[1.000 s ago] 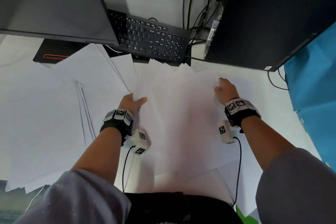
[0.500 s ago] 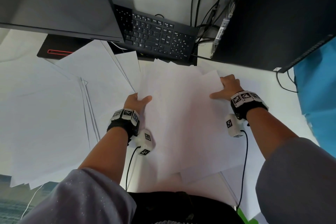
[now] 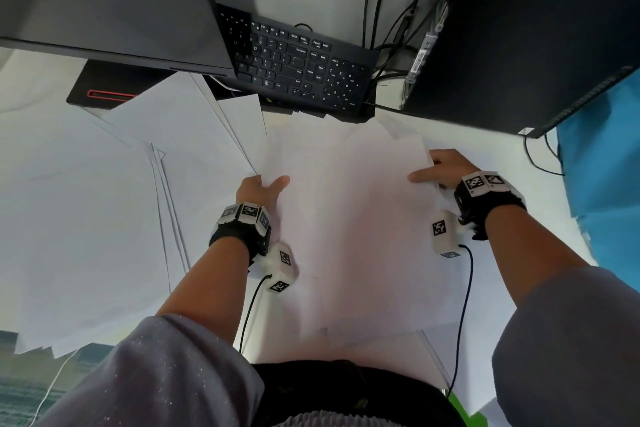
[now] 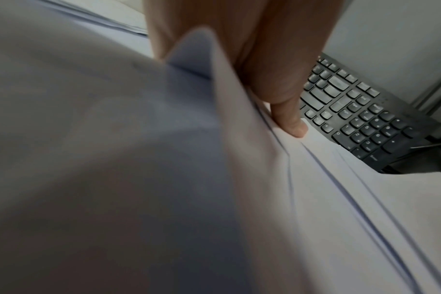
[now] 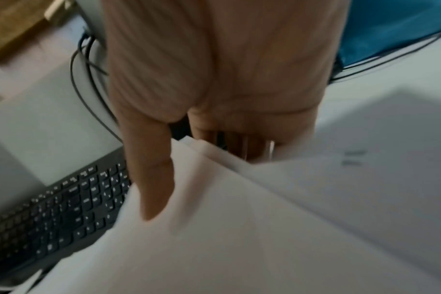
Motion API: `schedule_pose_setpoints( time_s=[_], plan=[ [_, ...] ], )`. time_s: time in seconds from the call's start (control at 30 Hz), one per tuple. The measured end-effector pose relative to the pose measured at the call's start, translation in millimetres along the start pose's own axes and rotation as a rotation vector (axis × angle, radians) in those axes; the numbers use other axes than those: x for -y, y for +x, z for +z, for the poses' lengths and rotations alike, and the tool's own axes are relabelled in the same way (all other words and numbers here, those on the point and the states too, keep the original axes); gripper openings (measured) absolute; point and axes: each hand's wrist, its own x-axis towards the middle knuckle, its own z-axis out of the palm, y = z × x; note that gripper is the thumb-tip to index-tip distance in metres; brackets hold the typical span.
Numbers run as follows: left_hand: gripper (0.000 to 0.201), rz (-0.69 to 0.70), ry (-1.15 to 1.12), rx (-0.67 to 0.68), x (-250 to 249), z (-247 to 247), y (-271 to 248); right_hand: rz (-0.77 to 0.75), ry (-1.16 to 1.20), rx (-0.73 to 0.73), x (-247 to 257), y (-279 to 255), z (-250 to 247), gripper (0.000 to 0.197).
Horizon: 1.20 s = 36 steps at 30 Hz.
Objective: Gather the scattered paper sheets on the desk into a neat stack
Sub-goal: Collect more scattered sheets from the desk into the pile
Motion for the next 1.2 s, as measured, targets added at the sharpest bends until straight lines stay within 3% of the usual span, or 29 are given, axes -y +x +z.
schedule_pose_setpoints(
  time_s=[0.1,0.27,0.33,0.43,0.5,0.63,0.7,0.8,0.93,1.07,1.2],
  plan=[
    [0.043,-0.002,0.002,-0.011,0,2,0,0.027,0.046,0.029,-2,-6,3,0.065],
    [0.066,-0.017,-0.069,0.012,2,-1,-3,0.041,0.137,-0.067,-6,-20,17,0.046],
    [0.052,-0.027,-0.131,0.051,1,-4,-7,0.044,0.160,-0.168,-11,-26,20,0.047],
    [0.004,-0.025,-0.128,0.103,1,-9,-14,0.045,0.006,-0.308,-18,-25,19,0.042],
    [0.007,0.004,-0.075,0.133,4,-13,-9,0.003,-0.108,-0.369,-13,-24,18,0.037],
    [0.003,0.047,-0.021,0.154,11,-13,-5,-0.036,-0.219,-0.296,3,-15,26,0.057],
    [0.014,0.081,-0.040,0.128,10,-12,-10,0.008,-0.197,-0.274,10,-11,27,0.066],
    [0.023,0.094,-0.047,0.081,12,-7,-9,0.040,-0.199,-0.239,14,-6,22,0.064],
    [0.030,0.084,-0.039,-0.011,12,-1,-5,0.108,-0.276,-0.177,14,-4,19,0.082],
    [0.032,0.086,-0.025,-0.020,13,2,-4,0.077,-0.213,-0.233,12,-2,20,0.084],
    [0.034,0.071,-0.035,-0.014,13,1,-4,0.071,-0.203,-0.193,17,-1,20,0.084]
  ],
)
